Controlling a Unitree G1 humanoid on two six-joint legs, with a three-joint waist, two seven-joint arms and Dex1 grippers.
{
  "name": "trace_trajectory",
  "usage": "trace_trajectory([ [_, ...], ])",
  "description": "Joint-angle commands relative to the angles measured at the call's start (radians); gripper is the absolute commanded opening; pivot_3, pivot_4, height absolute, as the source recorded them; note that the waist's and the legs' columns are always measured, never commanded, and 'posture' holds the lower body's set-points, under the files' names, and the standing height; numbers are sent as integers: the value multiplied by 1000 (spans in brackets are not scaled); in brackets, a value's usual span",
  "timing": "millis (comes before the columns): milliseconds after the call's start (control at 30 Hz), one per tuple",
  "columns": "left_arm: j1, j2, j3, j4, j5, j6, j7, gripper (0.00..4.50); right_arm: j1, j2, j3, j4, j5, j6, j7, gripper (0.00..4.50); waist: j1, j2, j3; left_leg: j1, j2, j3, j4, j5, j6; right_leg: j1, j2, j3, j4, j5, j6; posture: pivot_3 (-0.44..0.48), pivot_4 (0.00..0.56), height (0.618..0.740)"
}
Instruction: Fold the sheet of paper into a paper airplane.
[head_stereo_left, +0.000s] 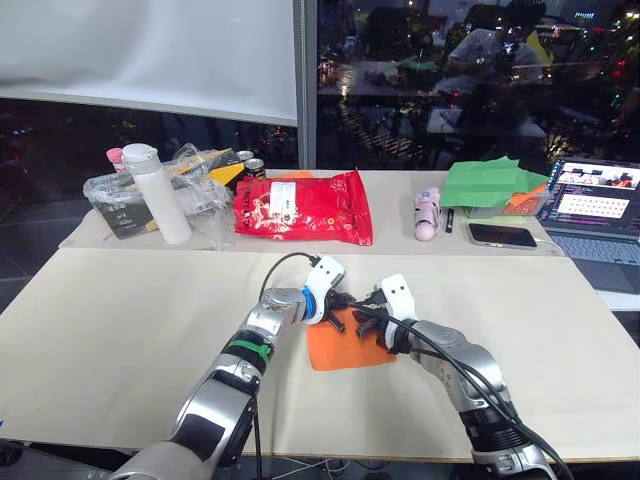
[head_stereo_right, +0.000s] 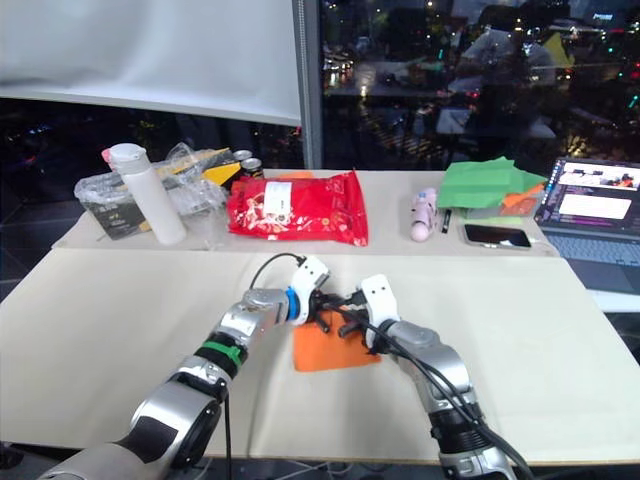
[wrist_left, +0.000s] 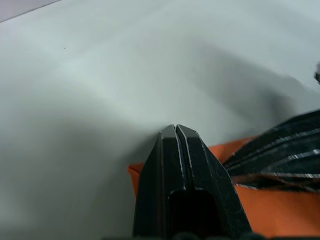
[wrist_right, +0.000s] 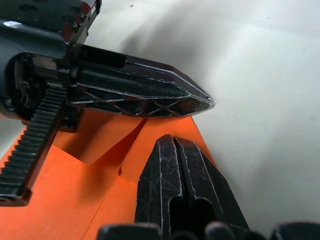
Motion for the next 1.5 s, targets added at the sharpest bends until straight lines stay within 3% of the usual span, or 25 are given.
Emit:
trace_trajectory([
  [33,33,10,11,-17,25,70,66,0,13,-6,3,-2,-17,32,-18,16,-1,0,0,1,0,0,0,0,0,0,0,0,0,0,0,0,150,719],
  [300,122,5,9,-239,17,212,117,0,12,-10,1,-3,-13,36,-20,16,-5,1,-1,2,0,0,0,0,0,1,0,0,1,0,1,0,150,719],
  [467,132,-19,83,-308,-25,272,211,0,7,-6,5,2,-13,32,-21,16,-6,1,-1,2,0,0,0,0,0,1,0,0,1,0,1,0,150,719],
  [767,175,18,91,-470,-92,234,109,0,10,0,9,2,-13,31,-22,16,-5,1,-1,1,0,0,-1,0,0,0,0,0,0,0,1,0,150,719],
  [1000,206,96,3,-515,-73,272,18,0,9,0,5,3,-14,30,-22,16,-5,1,-1,1,0,0,-1,0,0,0,0,0,0,0,0,0,150,719],
  [1500,259,122,-91,-459,-16,244,-4,0,4,-23,-14,-67,-4,68,-16,16,-3,1,-1,1,0,0,-1,0,0,0,0,0,-1,0,0,0,150,719],
])
